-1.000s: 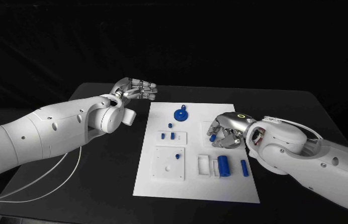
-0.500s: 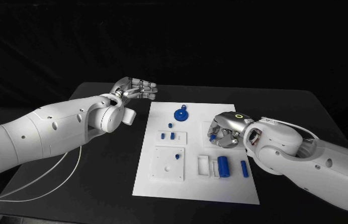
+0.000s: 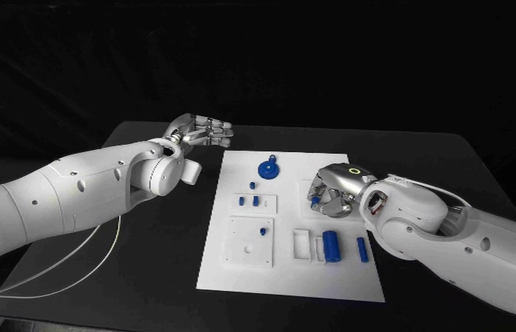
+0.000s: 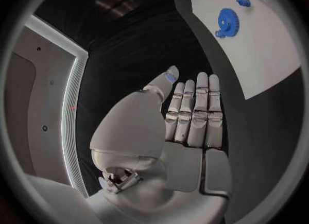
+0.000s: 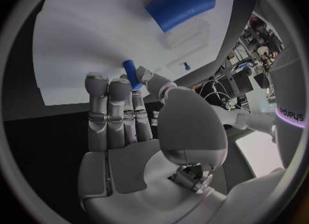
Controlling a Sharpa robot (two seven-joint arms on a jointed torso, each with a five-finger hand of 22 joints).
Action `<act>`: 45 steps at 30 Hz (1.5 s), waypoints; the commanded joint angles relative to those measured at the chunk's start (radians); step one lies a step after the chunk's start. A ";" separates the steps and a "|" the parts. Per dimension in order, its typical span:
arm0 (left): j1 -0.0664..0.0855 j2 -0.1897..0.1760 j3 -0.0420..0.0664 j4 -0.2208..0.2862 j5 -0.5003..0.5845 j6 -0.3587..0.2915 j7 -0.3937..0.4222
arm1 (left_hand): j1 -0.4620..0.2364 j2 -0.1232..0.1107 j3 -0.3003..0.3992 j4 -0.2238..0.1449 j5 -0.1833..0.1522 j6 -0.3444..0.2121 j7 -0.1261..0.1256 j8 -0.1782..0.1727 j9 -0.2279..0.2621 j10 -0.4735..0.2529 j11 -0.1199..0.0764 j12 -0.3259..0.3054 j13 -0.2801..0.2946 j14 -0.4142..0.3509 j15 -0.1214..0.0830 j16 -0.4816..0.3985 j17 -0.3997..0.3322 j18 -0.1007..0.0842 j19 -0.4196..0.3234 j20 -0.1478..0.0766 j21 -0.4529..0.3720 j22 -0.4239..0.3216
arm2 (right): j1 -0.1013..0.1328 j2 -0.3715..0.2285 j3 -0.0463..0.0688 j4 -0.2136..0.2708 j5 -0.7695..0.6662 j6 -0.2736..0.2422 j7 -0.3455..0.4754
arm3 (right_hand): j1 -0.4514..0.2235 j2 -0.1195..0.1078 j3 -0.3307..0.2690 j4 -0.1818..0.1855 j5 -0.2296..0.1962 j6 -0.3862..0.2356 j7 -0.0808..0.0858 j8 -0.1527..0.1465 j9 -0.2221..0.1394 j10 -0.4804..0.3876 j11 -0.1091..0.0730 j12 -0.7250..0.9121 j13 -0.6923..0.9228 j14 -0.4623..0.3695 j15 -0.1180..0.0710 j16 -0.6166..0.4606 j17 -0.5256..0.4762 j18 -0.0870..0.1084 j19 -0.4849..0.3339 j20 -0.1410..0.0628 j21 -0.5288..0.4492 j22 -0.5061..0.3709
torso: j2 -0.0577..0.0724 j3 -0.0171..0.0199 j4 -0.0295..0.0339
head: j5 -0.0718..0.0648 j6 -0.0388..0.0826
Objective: Assemble the parts on the task board
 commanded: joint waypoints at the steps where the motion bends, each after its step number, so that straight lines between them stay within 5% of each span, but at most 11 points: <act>1: 0.000 0.001 0.001 -0.001 0.006 0.014 0.011 | -0.002 0.009 -0.004 -0.002 0.000 0.002 -0.004 -0.001 0.000 -0.004 -0.001 0.001 -0.001 -0.003 0.000 -0.003 0.000 0.004 0.000 0.007 0.000 -0.001 | 0.000 -0.002 0.004 0.011 -0.015 -0.046 -0.005 | 0.003 0.012 0.006 0.000 0.005 0.009 -0.001 0.004 -0.002 0.010 -0.005 0.007 0.003 0.000 -0.005 -0.006 0.001 0.012 0.046 -0.005 0.003 0.000 | 0.000 0.0007 0.0004 | 0.002 0.000; 12: -0.001 0.003 0.001 -0.007 0.006 0.014 0.011 | -0.002 0.009 -0.004 -0.002 0.000 0.002 -0.004 -0.001 0.000 -0.004 -0.001 0.001 -0.001 -0.003 0.000 -0.003 0.000 0.004 0.000 0.007 0.000 -0.001 | 0.000 0.009 0.043 0.067 0.007 -0.105 0.015 | 0.003 0.011 0.011 -0.003 0.007 0.014 -0.002 0.004 -0.001 0.015 -0.006 0.007 0.003 0.001 -0.006 -0.006 0.003 0.012 0.047 -0.006 0.009 0.002 | -0.001 -0.0001 -0.0023 | 0.006 0.002; 17: -0.001 0.008 0.001 -0.010 0.008 0.015 0.011 | -0.002 0.009 -0.004 -0.002 0.000 0.002 -0.004 -0.001 0.000 -0.004 -0.001 0.001 -0.001 -0.003 0.000 -0.003 0.000 0.004 0.000 0.007 0.000 -0.001 | 0.000 0.044 0.042 0.081 0.010 -0.115 0.027 | 0.003 0.011 0.014 -0.004 0.008 0.015 -0.002 0.004 -0.001 0.016 -0.006 0.007 0.003 0.001 -0.006 -0.007 0.003 0.012 0.047 -0.006 0.011 0.003 | -0.002 -0.0012 -0.0013 | 0.008 0.002; 23: -0.003 0.017 0.001 -0.016 0.010 0.017 0.010 | -0.002 0.009 -0.004 -0.002 0.000 0.002 -0.004 -0.001 0.000 -0.004 -0.001 0.001 -0.001 -0.003 0.000 -0.003 0.000 0.004 0.000 0.007 0.000 -0.001 | 0.000 0.096 0.016 0.087 0.014 -0.126 0.046 | 0.002 0.012 0.016 -0.004 0.010 0.015 -0.002 0.003 -0.001 0.016 -0.006 0.007 0.003 0.001 -0.006 -0.008 0.003 0.013 0.047 -0.007 0.010 0.002 | -0.003 -0.0013 0.0000 | 0.011 0.004; 39: -0.008 0.035 0.000 -0.022 0.014 0.022 0.011 | -0.002 0.009 -0.004 -0.002 0.000 0.002 -0.004 -0.001 0.000 -0.004 -0.001 0.001 -0.001 -0.003 0.000 -0.003 0.000 0.004 0.000 0.007 0.000 -0.001 | -0.010 0.215 -0.105 0.060 0.019 -0.129 0.098 | 0.001 0.014 0.014 -0.008 0.018 0.014 -0.002 0.003 -0.001 0.016 -0.006 0.007 0.003 0.002 -0.006 -0.010 0.003 0.015 0.047 -0.007 0.005 0.000 | -0.001 -0.0008 0.0007 | 0.032 0.008; 45: -0.008 0.037 0.000 -0.022 0.019 0.024 0.016 | -0.007 0.013 -0.006 0.001 -0.011 0.002 -0.005 -0.001 0.000 0.002 -0.002 0.001 -0.001 -0.006 0.000 -0.003 0.000 0.002 -0.001 0.009 -0.002 -0.005 | -0.025 0.230 -0.123 0.051 0.010 -0.125 0.098 | 0.001 0.016 0.013 -0.011 0.020 0.014 -0.002 0.003 -0.001 0.016 -0.006 0.007 0.003 0.002 -0.006 -0.011 0.003 0.016 0.047 -0.006 0.006 0.000 | 0.000 -0.0006 0.0009 | 0.041 0.001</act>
